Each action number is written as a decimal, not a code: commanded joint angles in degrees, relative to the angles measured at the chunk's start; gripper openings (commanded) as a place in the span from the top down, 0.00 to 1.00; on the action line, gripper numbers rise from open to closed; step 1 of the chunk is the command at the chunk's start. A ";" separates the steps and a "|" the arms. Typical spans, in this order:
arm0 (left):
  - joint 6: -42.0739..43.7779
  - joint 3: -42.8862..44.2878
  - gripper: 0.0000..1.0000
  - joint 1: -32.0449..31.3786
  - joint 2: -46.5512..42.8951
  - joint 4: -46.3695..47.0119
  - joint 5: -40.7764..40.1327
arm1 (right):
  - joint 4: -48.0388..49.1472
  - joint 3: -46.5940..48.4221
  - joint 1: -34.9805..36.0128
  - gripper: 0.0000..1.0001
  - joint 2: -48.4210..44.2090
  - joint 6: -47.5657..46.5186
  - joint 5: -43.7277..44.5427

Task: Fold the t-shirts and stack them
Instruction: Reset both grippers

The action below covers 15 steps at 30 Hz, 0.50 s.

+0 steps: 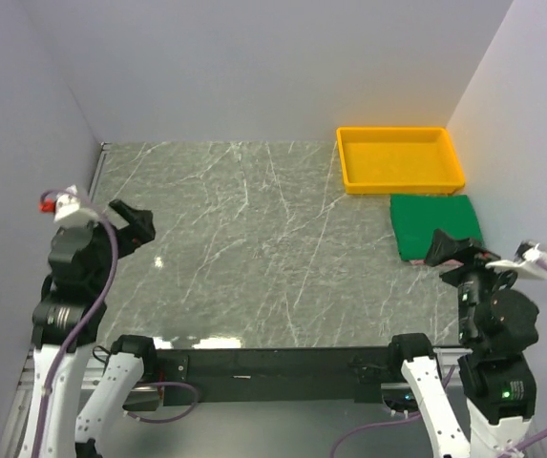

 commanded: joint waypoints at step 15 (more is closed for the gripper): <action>3.09 -18.97 0.00 -1.21 -13.25 14.39 -17.31 | 11.87 -22.36 4.16 0.09 -18.80 -2.00 0.76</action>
